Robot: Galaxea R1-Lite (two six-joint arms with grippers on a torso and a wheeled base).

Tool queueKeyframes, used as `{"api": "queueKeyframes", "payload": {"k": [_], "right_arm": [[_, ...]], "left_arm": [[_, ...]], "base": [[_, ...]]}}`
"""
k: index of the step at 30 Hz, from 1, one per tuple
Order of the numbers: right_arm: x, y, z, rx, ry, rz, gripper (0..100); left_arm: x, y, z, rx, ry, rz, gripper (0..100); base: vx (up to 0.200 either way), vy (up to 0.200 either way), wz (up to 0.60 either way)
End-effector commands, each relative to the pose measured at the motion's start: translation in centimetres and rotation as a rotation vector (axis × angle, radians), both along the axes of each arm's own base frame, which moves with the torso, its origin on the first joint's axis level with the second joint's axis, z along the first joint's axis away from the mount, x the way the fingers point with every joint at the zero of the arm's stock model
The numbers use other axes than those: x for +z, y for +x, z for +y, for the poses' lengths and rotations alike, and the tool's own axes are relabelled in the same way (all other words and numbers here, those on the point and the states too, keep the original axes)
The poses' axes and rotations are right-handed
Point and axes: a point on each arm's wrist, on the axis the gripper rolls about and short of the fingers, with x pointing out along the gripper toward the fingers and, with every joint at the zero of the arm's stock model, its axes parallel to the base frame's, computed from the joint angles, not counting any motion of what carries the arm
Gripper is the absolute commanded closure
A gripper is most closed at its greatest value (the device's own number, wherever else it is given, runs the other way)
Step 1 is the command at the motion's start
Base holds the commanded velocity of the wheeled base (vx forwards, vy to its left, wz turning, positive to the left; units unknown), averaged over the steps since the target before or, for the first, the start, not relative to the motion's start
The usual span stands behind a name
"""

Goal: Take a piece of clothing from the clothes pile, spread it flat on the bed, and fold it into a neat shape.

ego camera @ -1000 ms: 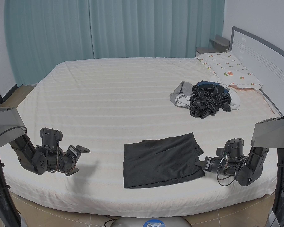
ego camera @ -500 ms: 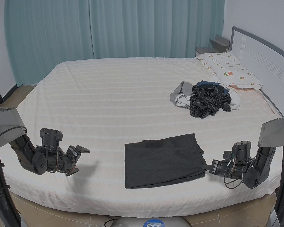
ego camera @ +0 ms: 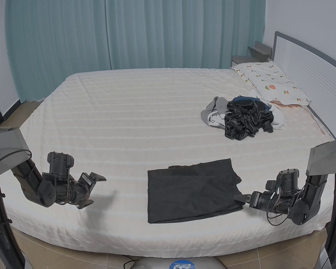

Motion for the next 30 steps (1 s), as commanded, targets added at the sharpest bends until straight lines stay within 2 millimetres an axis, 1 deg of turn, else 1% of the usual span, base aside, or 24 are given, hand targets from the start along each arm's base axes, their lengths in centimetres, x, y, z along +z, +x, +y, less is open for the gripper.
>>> {"api": "queueKeyframes", "payload": {"k": [1, 2, 4, 6, 7, 8, 10, 11, 13, 17, 20, 27, 28, 29, 30], "right_arm": [[1.4, 2.1, 0.0, -0.02, 0.022, -0.088, 0], [1.5, 2.5, 0.1, -0.019, 0.025, -0.098, 0], [2.0, 4.5, 0.6, -0.02, 0.03, -0.142, 0], [2.2, 5.9, 1.2, -0.025, 0.02, -0.131, 0], [2.3, 6.2, 1.3, -0.026, 0.017, -0.126, 0], [2.4, 7.3, 1.9, -0.03, 0.01, -0.118, 0], [2.0, 8.9, 2.4, -0.041, 0.008, -0.116, 0], [1.8, 9.3, 2.5, -0.043, 0.01, -0.118, 0], [0.8, 10.5, 3.1, -0.048, 0.005, -0.122, 0], [-0.6, 11.9, 3.9, -0.062, -0.009, -0.132, 0], [-1.4, 12.7, 4.1, -0.07, -0.013, -0.14, 0], [-1.2, 14.5, 4.0, -0.104, -0.013, -0.197, 0], [-1.2, 14.5, 4.0, -0.104, -0.013, -0.197, 0], [-1.2, 14.5, 4.0, -0.104, -0.013, -0.197, 100], [-1.3, 14.7, 4.0, -0.108, -0.011, -0.202, 100]], "left_arm": [[0.0, 0.0, 0.0, 0.001, 0.001, 0.0, 0], [0.0, 0.0, 0.0, 0.0, 0.0, -0.001, 0], [0.0, 0.0, 0.0, 0.0, 0.0, 0.0, 0], [0.0, 0.1, 0.0, 0.001, 0.001, -0.001, 0], [0.0, 0.1, 0.0, 0.0, 0.0, -0.001, 0], [0.0, 0.1, 0.0, 0.0, 0.0, -0.001, 0], [0.0, 0.1, 0.0, 0.0, 0.0, -0.001, 0], [0.0, 0.1, 0.0, 0.0, 0.0, -0.003, 0], [0.0, 0.0, 0.0, 0.0, 0.0, 0.0, 0], [0.0, 0.0, 0.0, 0.001, 0.001, 0.0, 0], [0.0, 0.0, 0.0, 0.001, 0.001, 0.0, 0], [-0.1, 0.0, 0.0, 0.0, 0.002, 0.001, 0], [-0.1, 0.0, 0.0, 0.0, 0.002, 0.001, 0], [-0.1, 0.0, 0.0, 0.0, 0.002, 0.001, 0], [-0.1, 0.0, 0.0, 0.0, 0.002, 0.001, 0]], "base": [[0.0, 0.0, 0.0], [0.0, 0.0, 0.0], [0.0, 0.0, 0.0], [0.0, 0.0, 0.0], [0.0, 0.0, 0.0], [0.0, 0.0, 0.0], [0.0, 0.0, 0.0], [0.0, 0.0, 0.0], [0.0, 0.0, 0.0], [0.0, 0.0, 0.0], [0.0, 0.0, 0.0], [0.0, 0.0, 0.0], [0.0, 0.0, 0.0], [0.0, 0.0, 0.0], [0.0, 0.0, 0.0]]}}
